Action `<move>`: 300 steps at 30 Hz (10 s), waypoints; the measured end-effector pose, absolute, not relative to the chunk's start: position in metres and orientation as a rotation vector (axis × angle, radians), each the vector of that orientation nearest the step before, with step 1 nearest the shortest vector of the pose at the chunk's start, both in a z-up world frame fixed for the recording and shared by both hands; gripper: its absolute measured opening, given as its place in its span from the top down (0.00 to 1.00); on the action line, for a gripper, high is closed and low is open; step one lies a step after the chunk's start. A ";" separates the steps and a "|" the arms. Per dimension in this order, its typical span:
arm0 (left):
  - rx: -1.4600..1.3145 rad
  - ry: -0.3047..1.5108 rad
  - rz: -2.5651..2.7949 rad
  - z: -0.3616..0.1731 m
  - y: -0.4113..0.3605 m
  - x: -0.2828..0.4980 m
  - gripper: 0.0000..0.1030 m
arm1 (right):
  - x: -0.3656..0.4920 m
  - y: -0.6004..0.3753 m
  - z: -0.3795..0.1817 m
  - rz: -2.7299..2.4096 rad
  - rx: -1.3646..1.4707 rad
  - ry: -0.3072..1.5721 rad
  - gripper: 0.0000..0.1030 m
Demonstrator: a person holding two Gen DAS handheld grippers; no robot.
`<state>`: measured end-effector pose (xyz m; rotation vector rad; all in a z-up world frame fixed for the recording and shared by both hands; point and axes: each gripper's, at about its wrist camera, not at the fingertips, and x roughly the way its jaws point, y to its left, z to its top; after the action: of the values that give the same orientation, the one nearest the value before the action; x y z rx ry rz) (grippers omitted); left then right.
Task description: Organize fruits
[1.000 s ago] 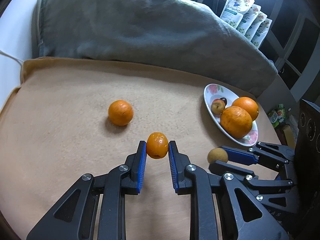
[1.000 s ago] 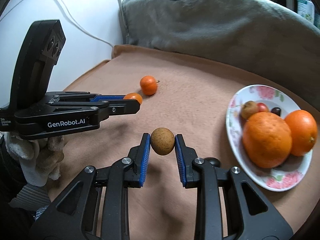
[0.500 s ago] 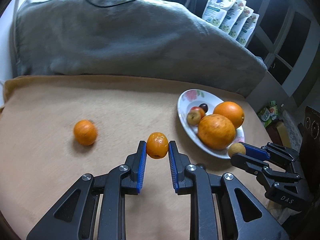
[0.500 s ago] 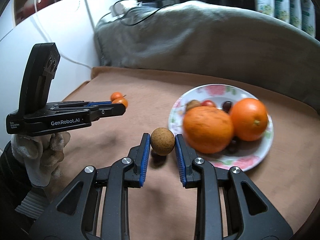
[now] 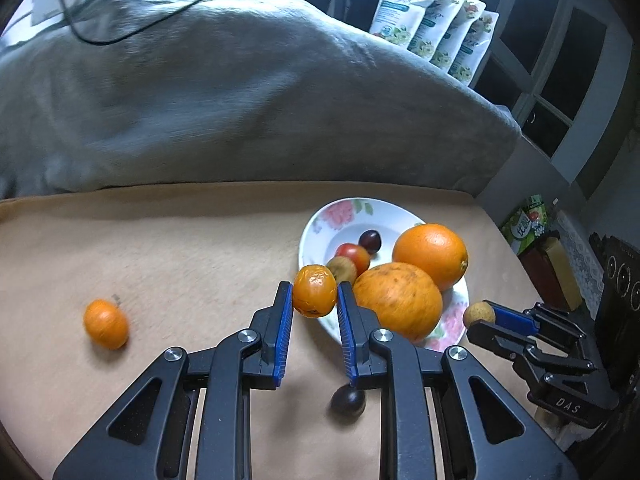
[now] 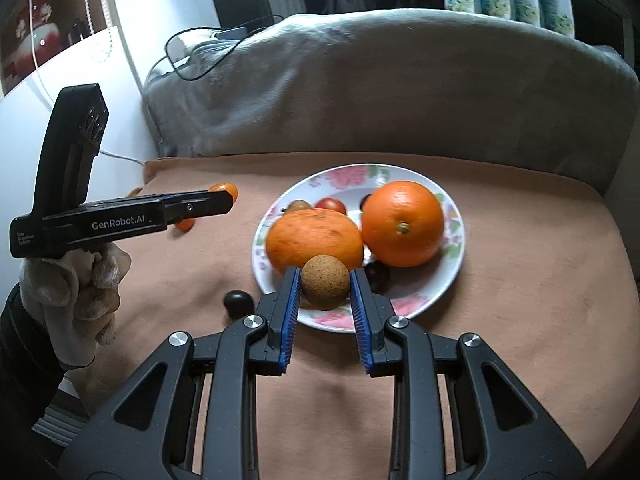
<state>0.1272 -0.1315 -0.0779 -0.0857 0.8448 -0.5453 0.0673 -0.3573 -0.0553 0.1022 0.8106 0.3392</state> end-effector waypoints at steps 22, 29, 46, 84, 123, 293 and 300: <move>-0.030 0.853 -0.600 -0.078 -0.183 0.155 0.80 | 0.081 -0.369 -0.072 0.335 0.113 0.836 0.74; -0.015 0.847 -0.608 -0.075 -0.192 0.154 0.80 | 0.083 -0.368 -0.073 0.337 0.112 0.839 0.74; -0.011 0.836 -0.616 -0.071 -0.202 0.153 0.76 | 0.088 -0.366 -0.073 0.336 0.112 0.843 0.74; 0.014 0.764 -0.512 -0.052 -0.164 0.132 0.31 | 0.060 -0.343 -0.044 0.375 0.090 0.753 0.12; -0.133 0.872 -0.319 -0.113 -0.015 0.116 0.37 | 0.068 -0.268 -0.093 0.458 0.148 0.996 0.33; 0.046 0.786 -0.535 -0.065 -0.176 0.132 0.55 | 0.020 -0.407 -0.085 0.245 0.201 0.885 0.45; 0.090 0.787 -0.485 -0.071 -0.154 0.113 0.55 | 0.026 -0.401 -0.100 0.271 0.166 0.948 0.59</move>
<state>0.1127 -0.1544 -0.0713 0.0898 0.7871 -0.4852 0.0257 -0.4009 -0.0997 0.1664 0.9485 0.2706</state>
